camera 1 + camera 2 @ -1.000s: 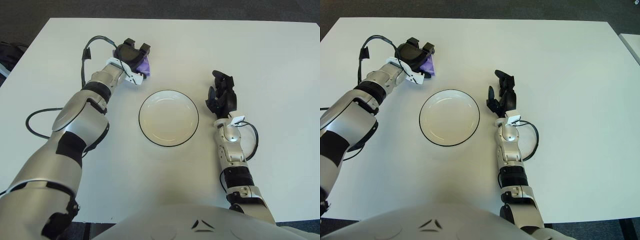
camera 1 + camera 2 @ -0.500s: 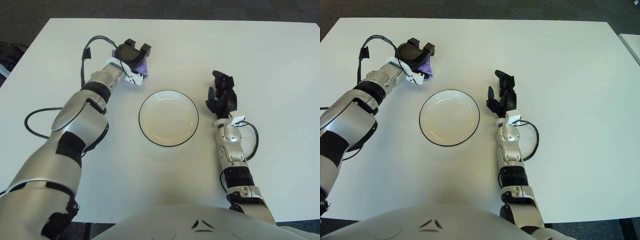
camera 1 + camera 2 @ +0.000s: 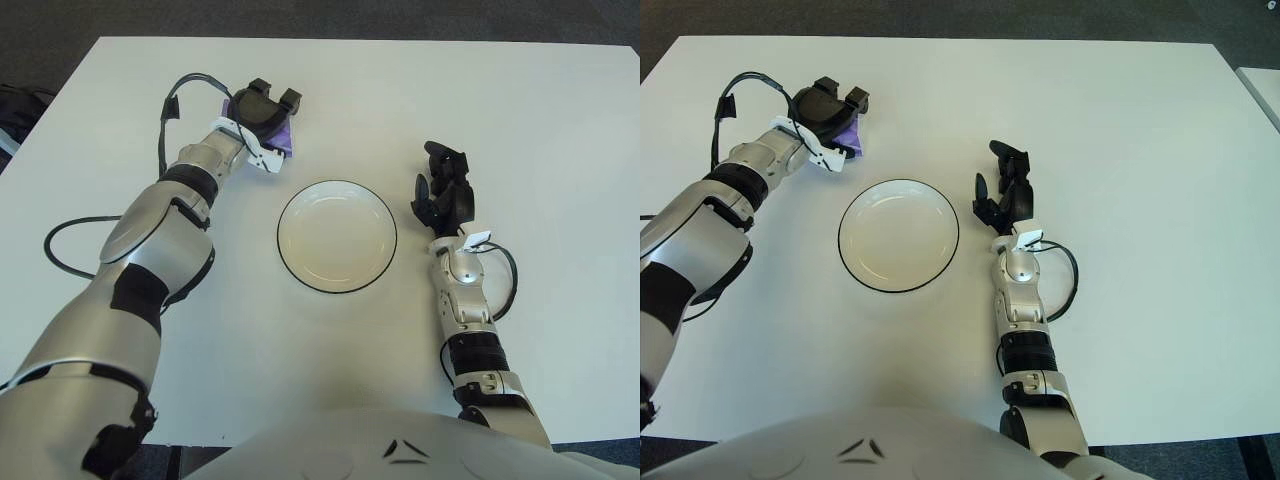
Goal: Put the tissue paper into the plate.
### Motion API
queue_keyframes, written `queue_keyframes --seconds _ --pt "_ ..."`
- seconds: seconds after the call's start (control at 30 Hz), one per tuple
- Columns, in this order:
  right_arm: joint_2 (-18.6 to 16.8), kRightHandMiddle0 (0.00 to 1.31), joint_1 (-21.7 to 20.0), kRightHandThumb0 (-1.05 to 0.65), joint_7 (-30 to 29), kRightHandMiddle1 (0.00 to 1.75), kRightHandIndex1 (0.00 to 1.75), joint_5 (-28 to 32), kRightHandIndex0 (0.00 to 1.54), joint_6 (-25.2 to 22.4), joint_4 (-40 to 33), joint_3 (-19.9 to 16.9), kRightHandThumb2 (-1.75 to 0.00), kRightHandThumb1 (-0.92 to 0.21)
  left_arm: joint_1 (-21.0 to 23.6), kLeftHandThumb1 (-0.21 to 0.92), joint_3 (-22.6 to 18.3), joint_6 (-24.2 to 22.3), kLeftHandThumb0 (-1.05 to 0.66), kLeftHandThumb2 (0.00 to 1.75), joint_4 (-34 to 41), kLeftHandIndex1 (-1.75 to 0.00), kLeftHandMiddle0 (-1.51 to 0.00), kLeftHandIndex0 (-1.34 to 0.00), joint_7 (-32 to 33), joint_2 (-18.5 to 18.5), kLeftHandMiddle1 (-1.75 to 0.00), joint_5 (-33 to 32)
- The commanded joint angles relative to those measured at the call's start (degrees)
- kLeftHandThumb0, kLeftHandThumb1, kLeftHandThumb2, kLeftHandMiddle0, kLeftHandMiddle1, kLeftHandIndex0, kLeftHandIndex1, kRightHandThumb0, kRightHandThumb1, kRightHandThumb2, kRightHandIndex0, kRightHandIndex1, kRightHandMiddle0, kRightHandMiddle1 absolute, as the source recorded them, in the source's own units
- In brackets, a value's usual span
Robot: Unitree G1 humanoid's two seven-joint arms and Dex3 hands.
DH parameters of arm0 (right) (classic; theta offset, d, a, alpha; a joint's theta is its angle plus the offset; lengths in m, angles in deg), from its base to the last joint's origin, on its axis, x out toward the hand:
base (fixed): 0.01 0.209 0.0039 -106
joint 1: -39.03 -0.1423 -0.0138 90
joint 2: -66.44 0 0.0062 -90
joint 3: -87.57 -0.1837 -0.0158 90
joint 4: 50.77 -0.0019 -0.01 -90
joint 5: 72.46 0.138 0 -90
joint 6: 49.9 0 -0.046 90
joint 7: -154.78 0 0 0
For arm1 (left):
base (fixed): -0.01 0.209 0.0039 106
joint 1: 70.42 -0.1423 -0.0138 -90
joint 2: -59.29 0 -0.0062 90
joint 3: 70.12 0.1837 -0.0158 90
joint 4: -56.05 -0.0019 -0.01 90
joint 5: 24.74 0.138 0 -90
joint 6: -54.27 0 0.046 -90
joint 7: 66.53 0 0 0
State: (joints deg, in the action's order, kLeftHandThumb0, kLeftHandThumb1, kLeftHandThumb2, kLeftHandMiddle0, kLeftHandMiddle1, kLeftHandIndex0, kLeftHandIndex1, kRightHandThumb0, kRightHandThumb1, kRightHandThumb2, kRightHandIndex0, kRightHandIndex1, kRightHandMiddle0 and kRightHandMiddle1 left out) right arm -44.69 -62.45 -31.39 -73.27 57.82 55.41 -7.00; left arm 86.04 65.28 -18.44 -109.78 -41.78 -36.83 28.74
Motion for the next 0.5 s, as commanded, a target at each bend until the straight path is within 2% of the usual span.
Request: queue_keyframes --seconds 0.0,0.47 --pt "0.0 0.0 4.4 -0.53 -0.3 1.06 0.28 1.2 0.32 -4.6 4.4 -0.9 -0.72 -0.76 -4.0 0.46 0.9 0.5 -0.44 1.13 -1.4 -1.75 -0.94 -0.5 -1.4 -0.6 -1.75 1.0" --pt "0.0 0.0 4.1 -0.5 0.6 1.03 0.3 1.6 0.34 -4.0 5.3 -1.0 -0.74 -0.75 -4.3 0.44 0.1 2.3 -0.45 1.15 -1.2 -1.75 -0.98 -0.51 1.7 -1.2 -1.75 0.4"
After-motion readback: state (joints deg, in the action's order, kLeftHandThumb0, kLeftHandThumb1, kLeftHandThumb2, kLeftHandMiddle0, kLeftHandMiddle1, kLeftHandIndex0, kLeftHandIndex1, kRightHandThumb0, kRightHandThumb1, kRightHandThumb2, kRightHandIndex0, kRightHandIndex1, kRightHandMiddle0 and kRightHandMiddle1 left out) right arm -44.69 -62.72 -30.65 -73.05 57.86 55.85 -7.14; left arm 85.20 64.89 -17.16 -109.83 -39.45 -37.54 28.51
